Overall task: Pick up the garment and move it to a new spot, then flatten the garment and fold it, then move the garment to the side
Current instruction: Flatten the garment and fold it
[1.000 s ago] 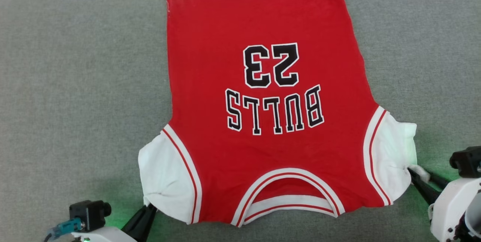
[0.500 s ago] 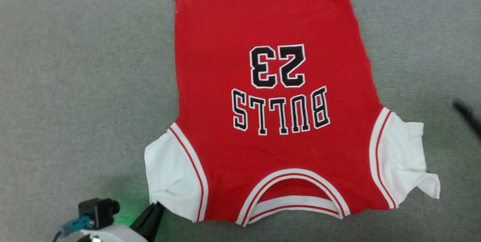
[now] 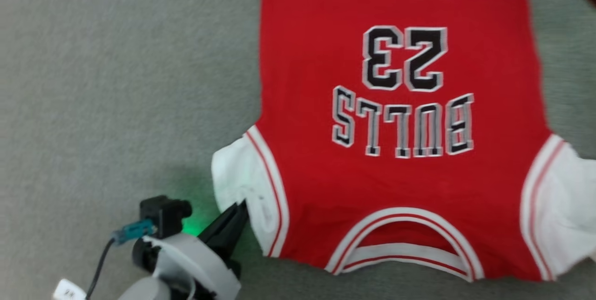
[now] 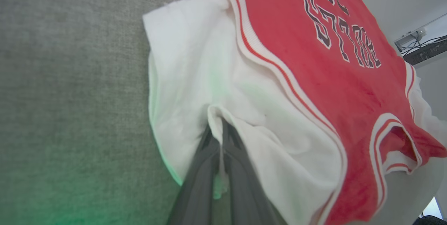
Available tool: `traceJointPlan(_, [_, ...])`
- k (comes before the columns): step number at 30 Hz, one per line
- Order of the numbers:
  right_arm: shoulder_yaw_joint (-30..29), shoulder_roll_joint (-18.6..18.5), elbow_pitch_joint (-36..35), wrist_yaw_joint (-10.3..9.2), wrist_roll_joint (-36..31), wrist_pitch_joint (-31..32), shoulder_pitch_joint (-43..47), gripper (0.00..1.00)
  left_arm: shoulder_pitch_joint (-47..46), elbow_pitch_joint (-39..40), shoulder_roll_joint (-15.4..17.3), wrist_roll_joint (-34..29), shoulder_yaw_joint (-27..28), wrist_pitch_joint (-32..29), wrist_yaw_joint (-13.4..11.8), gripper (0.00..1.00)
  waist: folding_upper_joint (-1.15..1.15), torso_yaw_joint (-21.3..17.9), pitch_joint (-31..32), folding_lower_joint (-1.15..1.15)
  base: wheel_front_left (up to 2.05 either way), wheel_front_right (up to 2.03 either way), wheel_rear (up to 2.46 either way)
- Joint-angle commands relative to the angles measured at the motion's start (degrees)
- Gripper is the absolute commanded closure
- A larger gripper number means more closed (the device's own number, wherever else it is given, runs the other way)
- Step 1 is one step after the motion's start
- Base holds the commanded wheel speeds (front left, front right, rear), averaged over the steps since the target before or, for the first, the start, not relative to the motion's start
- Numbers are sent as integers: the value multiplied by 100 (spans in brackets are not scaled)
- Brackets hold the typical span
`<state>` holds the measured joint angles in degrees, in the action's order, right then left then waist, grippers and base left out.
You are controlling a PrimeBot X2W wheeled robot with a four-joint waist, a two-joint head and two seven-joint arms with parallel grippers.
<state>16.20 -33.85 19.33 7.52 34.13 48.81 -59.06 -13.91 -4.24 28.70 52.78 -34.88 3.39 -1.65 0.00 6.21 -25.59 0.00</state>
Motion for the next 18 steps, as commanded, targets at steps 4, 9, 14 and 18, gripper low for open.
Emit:
traceJointPlan(4, [218, 158, 1207, -6, -487, -216, -1076, 0, -356, -511, -334, -104, -259, -124, 159, 100, 0, 892, -829, 0, 0, 0, 0])
traceJointPlan(9, [494, 136, 1996, -6, -910, -591, -1471, 0, -640, -861, -488, -169, -370, -130, 329, 100, 0, 1152, -1010, 0, 0, 0, 0])
traceJointPlan(14, [651, 283, 2785, -6, -970, -864, -1656, 0, -859, -1207, -626, -203, -438, -55, 446, 100, 0, 1294, -1095, 0, 0, 0, 0])
traceJointPlan(18, [886, 360, 3226, -1, -870, -793, -1637, 0, -929, -1393, -630, -204, -455, -41, 488, 100, 0, 1302, -1115, 0, 0, 0, 0])
